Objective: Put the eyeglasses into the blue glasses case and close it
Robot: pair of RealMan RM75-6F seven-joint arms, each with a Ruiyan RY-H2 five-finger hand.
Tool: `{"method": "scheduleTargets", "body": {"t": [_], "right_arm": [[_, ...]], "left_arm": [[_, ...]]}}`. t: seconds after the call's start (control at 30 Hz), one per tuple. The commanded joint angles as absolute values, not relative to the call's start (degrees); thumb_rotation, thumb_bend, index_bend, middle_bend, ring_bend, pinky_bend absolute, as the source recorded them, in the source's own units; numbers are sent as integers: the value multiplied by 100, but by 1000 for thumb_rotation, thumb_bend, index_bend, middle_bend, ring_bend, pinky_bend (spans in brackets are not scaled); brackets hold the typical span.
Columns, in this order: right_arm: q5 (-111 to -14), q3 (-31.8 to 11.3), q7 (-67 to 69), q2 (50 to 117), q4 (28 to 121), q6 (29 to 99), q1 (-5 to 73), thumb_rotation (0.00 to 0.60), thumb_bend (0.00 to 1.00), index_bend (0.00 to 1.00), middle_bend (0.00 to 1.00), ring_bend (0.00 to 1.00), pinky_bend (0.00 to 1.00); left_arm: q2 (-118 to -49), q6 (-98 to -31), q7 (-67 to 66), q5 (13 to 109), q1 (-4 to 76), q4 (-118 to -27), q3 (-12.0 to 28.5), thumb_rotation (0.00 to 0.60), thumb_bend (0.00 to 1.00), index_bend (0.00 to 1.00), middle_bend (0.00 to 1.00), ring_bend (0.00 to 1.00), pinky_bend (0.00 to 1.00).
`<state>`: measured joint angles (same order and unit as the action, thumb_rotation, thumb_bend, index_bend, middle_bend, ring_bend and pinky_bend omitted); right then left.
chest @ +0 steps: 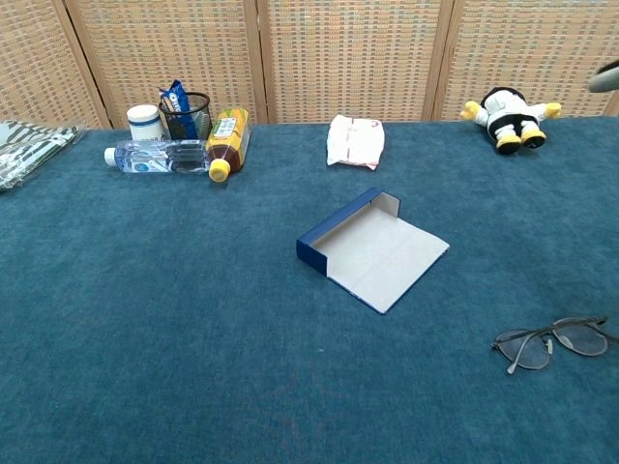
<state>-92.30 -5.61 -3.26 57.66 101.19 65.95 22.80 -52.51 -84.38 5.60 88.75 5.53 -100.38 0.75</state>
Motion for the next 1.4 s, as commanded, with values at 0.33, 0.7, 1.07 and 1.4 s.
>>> {"method": "scheduleTargets", "body": {"t": [0.33, 0.7, 1.07, 1.4], "right_arm": [[-6448, -1646, -2205, 7285, 9375, 3788, 5318, 600, 1000, 186, 68, 0, 0], [-4234, -1326, -3391, 9095, 7611, 3573, 6752, 600, 1000, 183, 57, 0, 0], [-3531, -833, -3579, 9673, 6545, 3210, 7258, 600, 1000, 181, 97, 0, 0], [-2894, -280, -4028, 9650, 6340, 3433, 7391, 600, 1000, 288, 226, 0, 0]], "left_arm": [[-5247, -7941, 693, 8366, 777, -9943, 239, 600, 0, 0, 0, 0, 0], [-5276, -7494, 773, 7894, 954, -9800, 359, 600, 0, 0, 0, 0, 0], [-5258, -7448, 848, 7761, 968, -9767, 417, 600, 0, 0, 0, 0, 0], [-5252, -7379, 940, 7804, 992, -9719, 400, 600, 0, 0, 0, 0, 0]]}}
